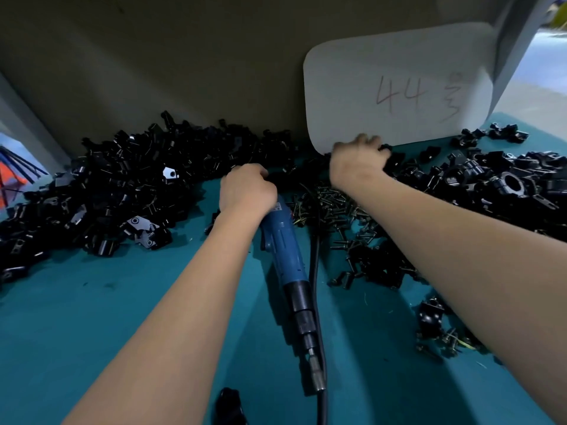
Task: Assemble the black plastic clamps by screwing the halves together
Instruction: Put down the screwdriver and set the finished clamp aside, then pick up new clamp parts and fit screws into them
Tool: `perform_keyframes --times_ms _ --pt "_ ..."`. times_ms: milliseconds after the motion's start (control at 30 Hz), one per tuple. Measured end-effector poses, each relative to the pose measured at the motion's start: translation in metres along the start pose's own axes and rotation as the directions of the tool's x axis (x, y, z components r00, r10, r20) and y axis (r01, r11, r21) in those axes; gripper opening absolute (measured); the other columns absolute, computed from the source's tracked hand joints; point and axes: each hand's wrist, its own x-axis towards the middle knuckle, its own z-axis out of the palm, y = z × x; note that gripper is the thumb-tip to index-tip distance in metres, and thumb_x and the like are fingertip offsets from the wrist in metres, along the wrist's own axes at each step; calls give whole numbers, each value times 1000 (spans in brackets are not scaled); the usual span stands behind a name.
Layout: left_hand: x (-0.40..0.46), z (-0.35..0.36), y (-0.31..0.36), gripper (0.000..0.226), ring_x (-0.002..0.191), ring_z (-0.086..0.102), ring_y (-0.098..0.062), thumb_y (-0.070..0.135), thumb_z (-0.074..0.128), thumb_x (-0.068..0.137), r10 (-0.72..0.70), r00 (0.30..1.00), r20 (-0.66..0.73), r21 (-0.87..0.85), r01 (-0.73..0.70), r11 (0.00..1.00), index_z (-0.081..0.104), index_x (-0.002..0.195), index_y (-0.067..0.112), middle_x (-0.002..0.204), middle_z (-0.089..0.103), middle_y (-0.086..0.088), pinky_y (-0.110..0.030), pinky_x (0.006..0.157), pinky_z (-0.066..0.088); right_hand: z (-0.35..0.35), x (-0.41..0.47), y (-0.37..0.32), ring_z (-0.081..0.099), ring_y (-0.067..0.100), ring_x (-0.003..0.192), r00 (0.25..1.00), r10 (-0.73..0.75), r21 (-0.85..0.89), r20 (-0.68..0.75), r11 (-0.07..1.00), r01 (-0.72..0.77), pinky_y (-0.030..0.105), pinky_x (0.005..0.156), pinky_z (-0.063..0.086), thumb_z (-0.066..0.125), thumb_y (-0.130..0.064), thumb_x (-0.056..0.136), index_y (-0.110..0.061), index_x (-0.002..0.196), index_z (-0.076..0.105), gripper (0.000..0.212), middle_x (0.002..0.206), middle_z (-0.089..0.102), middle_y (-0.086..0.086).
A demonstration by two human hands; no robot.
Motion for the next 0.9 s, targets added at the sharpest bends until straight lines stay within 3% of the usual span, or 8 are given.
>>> perform_keyframes --times_ms 100,200,300,433,600,733,800,900 --pt "-5 2 -3 61 133 48 -34 5 51 87 -21 998 -65 -8 21 1000 56 145 23 145 54 -12 -48 106 47 13 2 10 45 46 132 997 -3 3 74 1000 3 62 110 38 62 -8 90 -7 137 55 47 139 50 25" --pt "-22 8 -1 56 130 42 -38 10 54 89 -55 986 -156 36 61 997 54 144 21 141 49 -16 -49 106 42 17 -3 8 60 41 115 986 -139 78 -88 986 146 42 85 48 61 8 85 -4 114 63 31 117 62 20" --pt "-39 5 -6 45 130 39 -40 16 58 91 -76 973 -219 111 103 988 59 136 20 139 48 -17 -52 108 36 4 -11 1 63 41 107 968 -206 125 -140 967 224 40 72 47 57 15 84 -5 93 55 22 108 64 21" --pt "-56 -7 -27 34 126 42 -43 18 61 90 -176 952 -252 237 237 942 66 123 9 134 48 -22 -52 101 42 -14 -28 -12 64 38 111 951 -240 316 -196 902 293 40 92 55 56 10 92 -5 124 64 37 120 67 19" --pt "-77 -17 -54 39 115 58 -42 12 64 90 -109 967 -230 138 143 980 63 129 15 119 63 -20 -47 92 53 -24 -84 -19 69 23 93 968 -133 858 -214 448 251 36 77 57 46 0 101 -23 126 66 39 104 71 5" --pt "-90 -27 -67 54 102 63 -37 14 71 86 -94 982 -164 83 109 991 53 135 29 110 67 -13 -44 90 54 -20 -133 -19 66 16 65 958 -257 992 -125 -45 117 26 64 58 48 -1 106 -23 111 67 29 97 74 13" --pt "-96 -29 -72 66 106 62 -34 13 71 82 -81 992 -98 120 93 988 51 140 36 117 64 -10 -36 85 51 -17 -147 -15 67 19 65 947 -291 982 -132 -169 85 28 65 59 49 -3 107 -19 111 68 25 97 75 13" --pt "-105 -30 -81 37 94 63 -27 18 83 78 -89 986 -143 3 91 996 62 106 31 110 66 -7 -28 72 44 -12 -162 -12 67 20 66 941 -314 974 -124 -218 55 29 57 56 54 -11 107 -15 108 71 18 97 75 9"
